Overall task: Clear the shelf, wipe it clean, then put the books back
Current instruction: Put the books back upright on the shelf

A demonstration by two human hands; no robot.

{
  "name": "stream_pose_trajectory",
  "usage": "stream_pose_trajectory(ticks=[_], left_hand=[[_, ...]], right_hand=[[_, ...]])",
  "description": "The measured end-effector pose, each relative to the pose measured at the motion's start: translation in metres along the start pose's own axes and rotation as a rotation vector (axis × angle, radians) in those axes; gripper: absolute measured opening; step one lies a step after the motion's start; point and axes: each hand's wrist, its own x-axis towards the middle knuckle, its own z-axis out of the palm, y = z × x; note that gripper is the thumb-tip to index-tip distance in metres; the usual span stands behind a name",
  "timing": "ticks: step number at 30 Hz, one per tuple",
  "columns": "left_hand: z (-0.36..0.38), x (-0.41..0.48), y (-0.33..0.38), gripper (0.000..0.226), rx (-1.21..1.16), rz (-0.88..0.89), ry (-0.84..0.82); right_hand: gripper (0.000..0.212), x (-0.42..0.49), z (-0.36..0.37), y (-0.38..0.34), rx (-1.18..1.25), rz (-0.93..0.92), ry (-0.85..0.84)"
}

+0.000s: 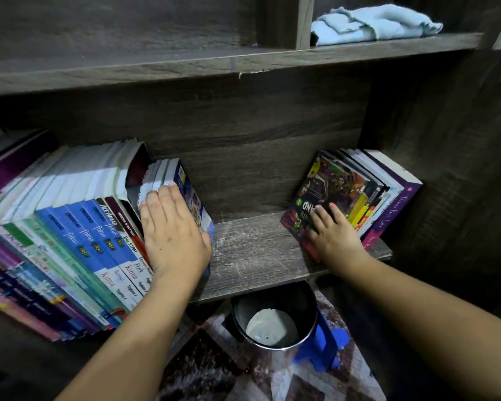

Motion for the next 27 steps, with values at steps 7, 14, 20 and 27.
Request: stream_pose_trajectory(ticks=[7,14,20,27], left_hand=[[-0.004,-0.001,-0.004,0.096,0.04,0.028,-0.019],[-0.005,-0.004,-0.011,0.098,0.068,0.076,-0.01],[-0.009,-0.004,-0.012,0.099,0.045,0.083,-0.028],[-0.013,-0.006,-0.011,0.1,0.029,0.071,-0.049]], right_hand=[[0.058,0.007,-0.003,0.001,-0.079,-0.069,-0.084],[0.053,-0.01,0.02,-0.008,-0.119,-0.158,0.006],[0.044,-0.018,-0.007,-0.003,0.082,-0.172,0.615],[0.031,-0.012,-0.068,-0.002,0.498,0.023,1.113]])
